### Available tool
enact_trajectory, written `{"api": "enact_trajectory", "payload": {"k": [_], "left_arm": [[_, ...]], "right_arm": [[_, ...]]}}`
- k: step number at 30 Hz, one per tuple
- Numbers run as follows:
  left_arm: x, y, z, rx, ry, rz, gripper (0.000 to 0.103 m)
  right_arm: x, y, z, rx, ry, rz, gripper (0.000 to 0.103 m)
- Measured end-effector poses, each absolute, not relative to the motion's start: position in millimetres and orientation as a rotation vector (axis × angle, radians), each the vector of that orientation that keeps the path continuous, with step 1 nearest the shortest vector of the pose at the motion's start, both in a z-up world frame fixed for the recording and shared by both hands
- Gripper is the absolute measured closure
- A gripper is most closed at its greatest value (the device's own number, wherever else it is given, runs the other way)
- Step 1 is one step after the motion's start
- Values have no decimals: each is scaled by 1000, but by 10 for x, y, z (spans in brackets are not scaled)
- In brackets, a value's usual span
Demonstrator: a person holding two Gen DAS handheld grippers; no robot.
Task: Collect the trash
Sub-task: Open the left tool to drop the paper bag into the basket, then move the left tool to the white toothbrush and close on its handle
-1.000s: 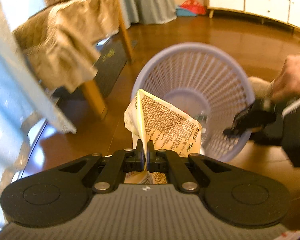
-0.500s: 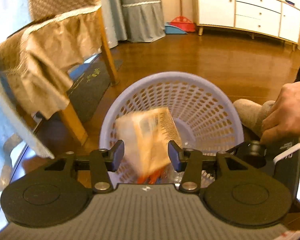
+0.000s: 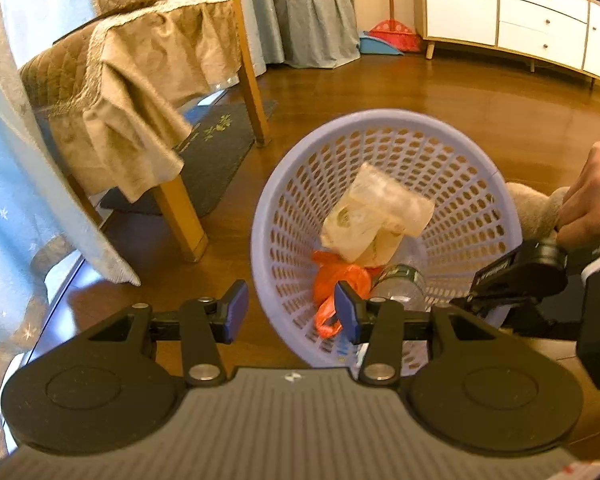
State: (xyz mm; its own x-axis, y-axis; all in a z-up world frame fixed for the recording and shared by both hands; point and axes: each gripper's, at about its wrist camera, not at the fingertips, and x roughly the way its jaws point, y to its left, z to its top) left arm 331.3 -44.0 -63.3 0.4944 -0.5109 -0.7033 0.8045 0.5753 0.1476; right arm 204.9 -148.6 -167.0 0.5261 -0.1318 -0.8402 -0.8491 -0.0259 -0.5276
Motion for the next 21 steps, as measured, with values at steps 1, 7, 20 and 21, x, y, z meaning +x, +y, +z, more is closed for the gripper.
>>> {"api": "enact_trajectory", "payload": {"k": [1, 7, 20, 21], "left_arm": [[3324, -414, -648, 502, 662, -832, 61], [3378, -181, -726, 493, 688, -759, 61], [3399, 332, -1317, 495, 840, -596, 59], [3391, 357, -1388, 484, 863, -581, 59]], "right_arm": [[2053, -1485, -1666, -1508, 884, 712, 100], [2054, -1495, -1666, -1505, 884, 710, 100], [2076, -1497, -1658, -1496, 887, 705, 100], [2075, -1497, -1659, -1497, 886, 705, 100]]}}
